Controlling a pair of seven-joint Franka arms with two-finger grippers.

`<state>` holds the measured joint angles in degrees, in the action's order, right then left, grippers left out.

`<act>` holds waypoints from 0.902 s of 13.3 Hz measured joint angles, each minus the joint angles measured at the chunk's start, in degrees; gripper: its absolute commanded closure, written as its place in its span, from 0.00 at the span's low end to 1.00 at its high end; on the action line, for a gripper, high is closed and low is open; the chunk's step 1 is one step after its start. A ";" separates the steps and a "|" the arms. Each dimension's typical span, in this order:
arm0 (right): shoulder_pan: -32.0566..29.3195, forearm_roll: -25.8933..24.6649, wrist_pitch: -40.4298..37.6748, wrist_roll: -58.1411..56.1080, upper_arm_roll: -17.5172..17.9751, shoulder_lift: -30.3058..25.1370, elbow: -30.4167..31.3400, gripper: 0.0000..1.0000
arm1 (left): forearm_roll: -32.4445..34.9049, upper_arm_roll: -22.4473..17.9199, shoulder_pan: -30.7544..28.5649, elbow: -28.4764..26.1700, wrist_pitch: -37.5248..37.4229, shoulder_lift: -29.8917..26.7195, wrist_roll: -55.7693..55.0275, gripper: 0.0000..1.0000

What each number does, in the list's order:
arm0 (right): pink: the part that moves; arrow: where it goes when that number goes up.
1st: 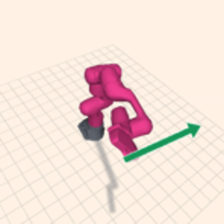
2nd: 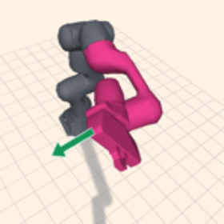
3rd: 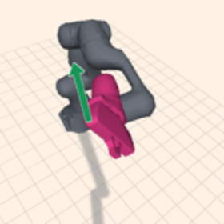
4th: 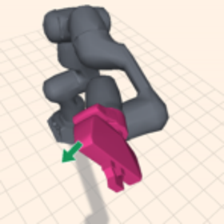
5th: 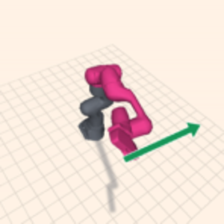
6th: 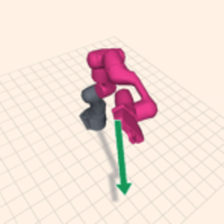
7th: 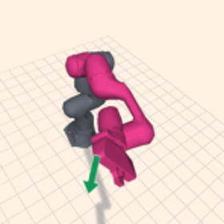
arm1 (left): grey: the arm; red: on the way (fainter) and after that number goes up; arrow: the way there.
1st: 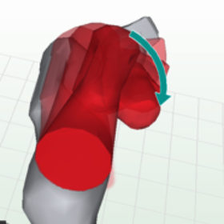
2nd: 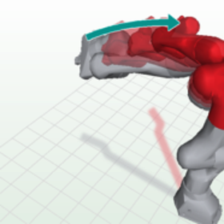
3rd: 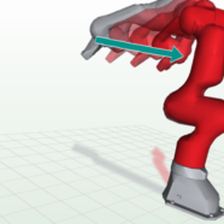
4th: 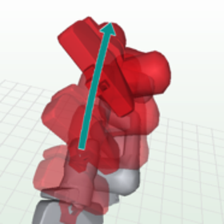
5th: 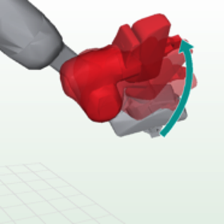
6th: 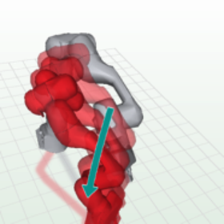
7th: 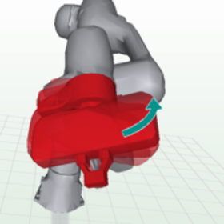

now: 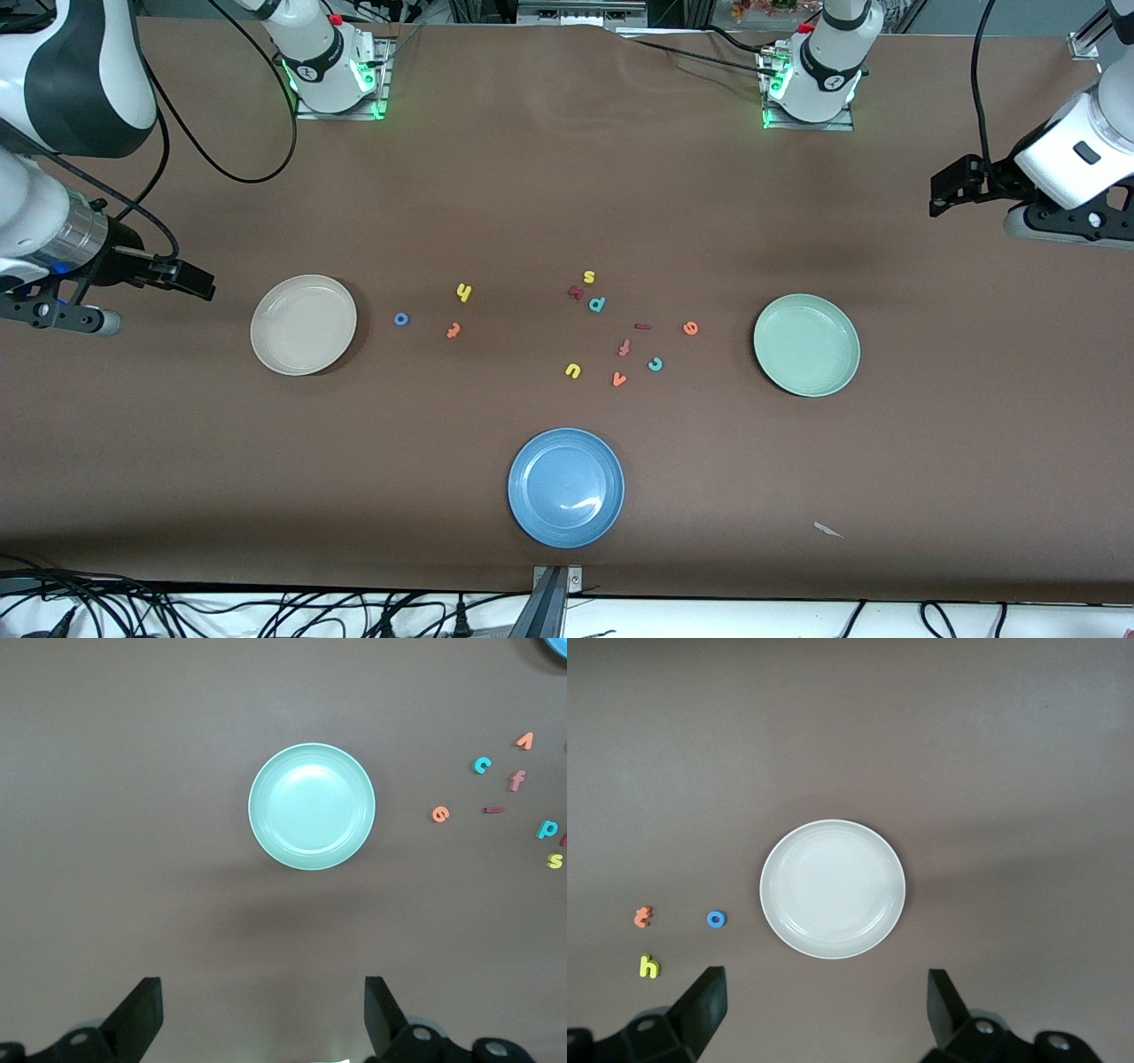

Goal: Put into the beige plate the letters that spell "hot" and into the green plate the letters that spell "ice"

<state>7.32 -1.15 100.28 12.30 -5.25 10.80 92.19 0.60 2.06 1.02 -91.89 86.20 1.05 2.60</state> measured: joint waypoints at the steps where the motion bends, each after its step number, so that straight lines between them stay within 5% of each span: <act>1: 0.00 0.00 0.00 0.00 0.00 0.00 0.00 0.00 | 0.00 0.00 -0.23 0.00 -0.32 0.33 0.00 0.00; 12: 0.00 0.00 0.00 0.00 0.00 0.03 0.00 0.00 | 0.00 0.46 -0.82 0.01 -1.00 1.06 0.00 0.00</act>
<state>7.33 -1.15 100.29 12.30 -5.25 10.83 92.19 0.60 2.53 0.20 -91.88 85.21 2.11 2.60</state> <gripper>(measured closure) 0.000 0.000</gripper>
